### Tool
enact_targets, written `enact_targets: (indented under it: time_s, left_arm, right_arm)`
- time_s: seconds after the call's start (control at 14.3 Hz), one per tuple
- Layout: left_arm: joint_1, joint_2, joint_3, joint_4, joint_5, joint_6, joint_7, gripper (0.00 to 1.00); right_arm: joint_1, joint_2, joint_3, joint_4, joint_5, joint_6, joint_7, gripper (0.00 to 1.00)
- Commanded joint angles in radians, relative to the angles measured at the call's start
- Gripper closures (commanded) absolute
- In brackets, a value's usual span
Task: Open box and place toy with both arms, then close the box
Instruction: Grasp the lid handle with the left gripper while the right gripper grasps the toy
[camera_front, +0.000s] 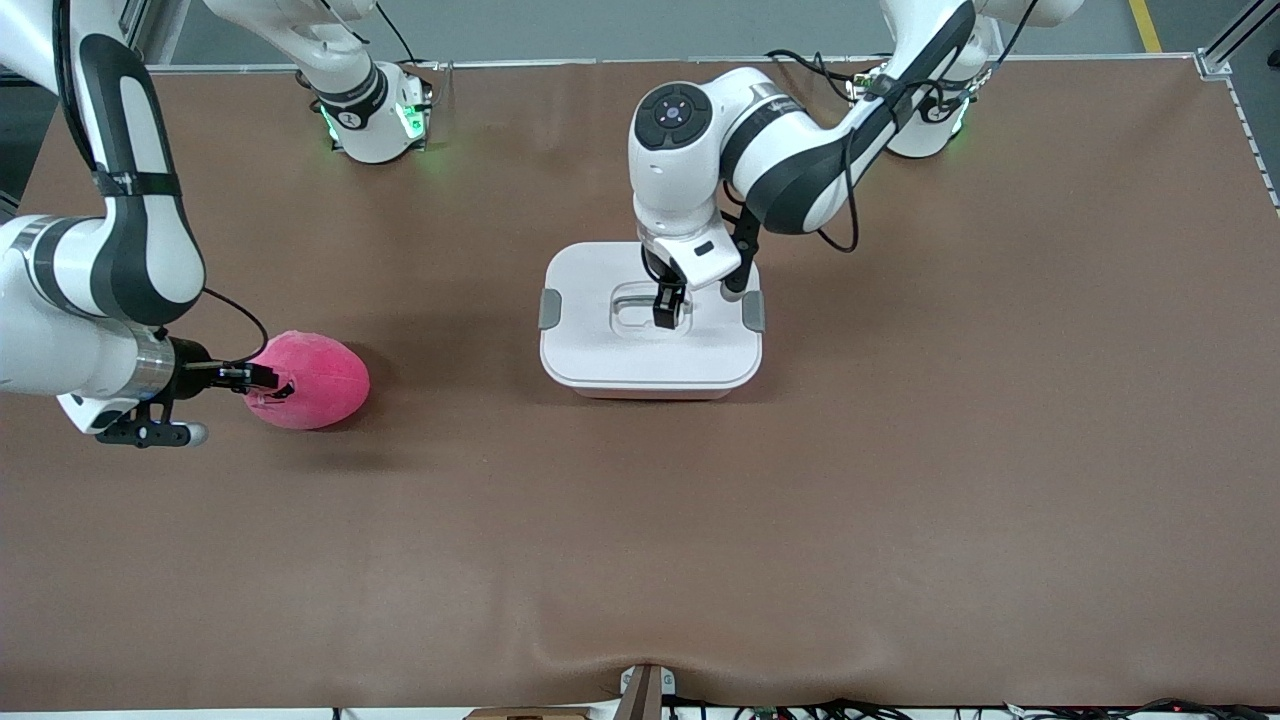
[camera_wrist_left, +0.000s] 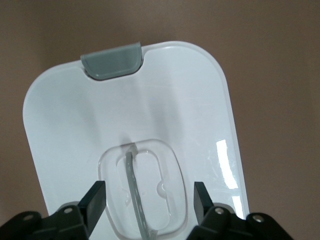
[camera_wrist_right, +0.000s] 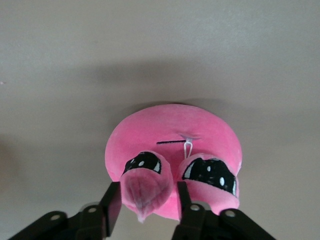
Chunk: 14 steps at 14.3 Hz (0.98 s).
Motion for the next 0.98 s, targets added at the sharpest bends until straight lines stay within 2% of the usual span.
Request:
enact_targets:
  time_s: [0.0,0.14,0.35,0.49,0.63,0.7,0.84,0.91]
  left_arm:
    - [-0.027,0.044,0.001,0.028,0.066,0.005,-0.096,0.22]
    - [-0.030,0.053,0.001,0.028,0.071,0.005,-0.131,0.32]
    - [-0.044,0.061,0.001,0.028,0.072,0.026,-0.172,0.39]
    - [-0.044,0.072,0.001,0.031,0.071,0.034,-0.176,0.41]
    - [-0.049,0.081,0.001,0.031,0.071,0.048,-0.194,0.53]
    - [-0.056,0.086,0.003,0.034,0.072,0.048,-0.214,0.53]
    - [-0.059,0.093,0.003,0.035,0.071,0.048,-0.218,0.56]
    - [-0.059,0.093,0.003,0.035,0.071,0.048,-0.217,0.62]
  right_arm:
    - [0.009,-0.001,0.000,-0.005,0.009,-0.007,0.012,0.57]
    - [0.015,0.000,0.000,-0.005,0.009,-0.009,0.012,0.70]
    - [0.015,0.003,0.000,-0.003,0.009,-0.013,0.005,1.00]
    - [0.010,0.002,-0.001,0.000,0.007,-0.029,0.002,1.00]
    - [0.009,-0.001,0.000,0.010,0.007,-0.047,0.000,1.00]
    - [0.009,-0.004,-0.001,0.018,0.007,-0.058,-0.001,1.00]
    - [0.015,-0.006,-0.001,0.078,-0.002,-0.117,0.003,1.00]
    - [0.018,-0.007,-0.001,0.114,-0.008,-0.169,0.005,1.00]
